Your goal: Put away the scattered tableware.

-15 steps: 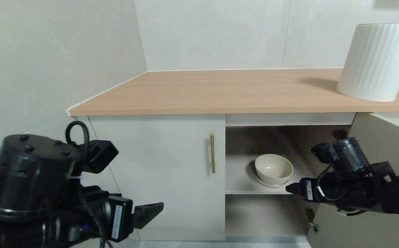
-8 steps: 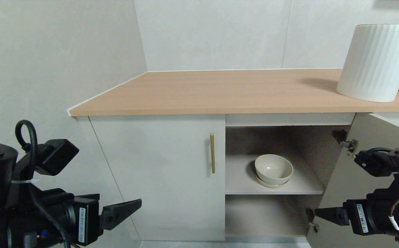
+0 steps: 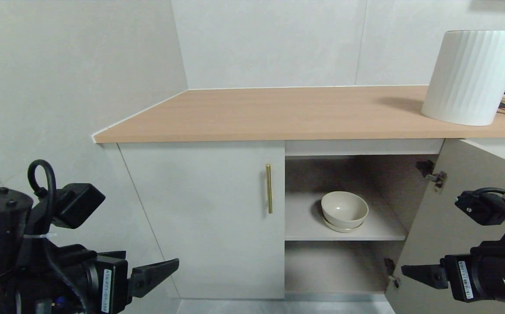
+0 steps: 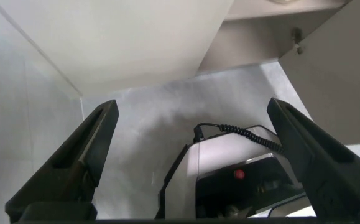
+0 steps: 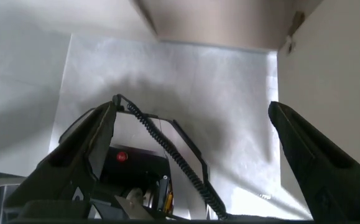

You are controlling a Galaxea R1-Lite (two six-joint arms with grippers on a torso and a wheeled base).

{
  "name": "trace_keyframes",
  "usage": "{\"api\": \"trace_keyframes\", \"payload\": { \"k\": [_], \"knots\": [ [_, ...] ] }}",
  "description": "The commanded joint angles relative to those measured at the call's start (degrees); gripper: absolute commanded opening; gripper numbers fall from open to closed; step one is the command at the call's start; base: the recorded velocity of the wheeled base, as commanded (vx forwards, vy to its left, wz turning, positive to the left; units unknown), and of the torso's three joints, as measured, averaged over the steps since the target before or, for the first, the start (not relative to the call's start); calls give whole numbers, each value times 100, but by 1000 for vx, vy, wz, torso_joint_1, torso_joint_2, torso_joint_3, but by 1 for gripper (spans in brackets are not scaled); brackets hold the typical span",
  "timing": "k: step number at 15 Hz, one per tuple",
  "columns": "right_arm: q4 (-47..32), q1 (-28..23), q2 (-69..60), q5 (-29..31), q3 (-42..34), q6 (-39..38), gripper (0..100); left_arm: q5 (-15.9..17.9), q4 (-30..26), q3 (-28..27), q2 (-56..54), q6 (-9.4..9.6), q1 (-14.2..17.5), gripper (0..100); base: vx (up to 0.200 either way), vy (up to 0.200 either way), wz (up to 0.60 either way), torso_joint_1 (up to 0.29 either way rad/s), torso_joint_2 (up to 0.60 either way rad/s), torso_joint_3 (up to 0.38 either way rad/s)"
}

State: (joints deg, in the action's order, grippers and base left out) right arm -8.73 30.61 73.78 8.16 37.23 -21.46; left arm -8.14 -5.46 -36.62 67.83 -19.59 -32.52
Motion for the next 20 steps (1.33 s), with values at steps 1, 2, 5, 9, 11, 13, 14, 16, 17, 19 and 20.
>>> {"api": "trace_keyframes", "payload": {
  "k": [1, 2, 5, 9, 11, 13, 14, 16, 17, 19, 20],
  "knots": [
    [-6, 59, 5, 11, -5, 1, 100, -3, 1, -3, 29, -1, -8, 100, -200, 0, 0, 2, 2, -7],
    [-6, 59, -4, 11, -5, 1, 100, -3, 1, -3, 29, -1, -8, 100, -200, 0, 0, -7, -2, 17],
    [-15, 68, 14, 11, -23, 10, 100, -3, 1, -3, 46, -1, -8, 100, -200, 0, 0, 1, 1, 4],
    [-24, 68, 5, 11, -23, 10, 100, -3, 1, -3, 46, -1, -8, 100, -200, 0, 0, 2, 1, 1],
    [-24, 68, 14, 11, -23, 10, 100, -3, 1, -3, 46, -1, -8, 100, -200, 0, 0, 2, 5, 5],
    [-24, 68, 14, 11, -23, 10, 100, -3, 1, -3, 46, -1, -8, 100, -200, 0, 0, 2, 2, 9],
    [-24, 68, 14, 11, -23, 10, 100, -3, 1, -3, 46, -1, -8, 100, -200, 0, 0, 7, 2, 2],
    [-24, 68, 14, 11, -23, 10, 100, -3, 1, -3, 46, -1, -8, 100, 0, 0, 0, 0, 0, 0],
    [-24, 68, 5, 11, -23, 10, 100, -3, 1, -3, 46, -1, -8, 100, 0, 0, 0, 0, 0, 0],
    [-32, 68, -4, 19, -23, 10, 100, 6, 1, 6, 37, 8, -8, 100, 0, 0, 0, 0, 0, 0],
    [-68, 68, -30, 19, -23, 10, 100, 6, 1, -3, 37, -1, -17, 100, 0, 0, 0, 0, 0, 0]
  ]
}}
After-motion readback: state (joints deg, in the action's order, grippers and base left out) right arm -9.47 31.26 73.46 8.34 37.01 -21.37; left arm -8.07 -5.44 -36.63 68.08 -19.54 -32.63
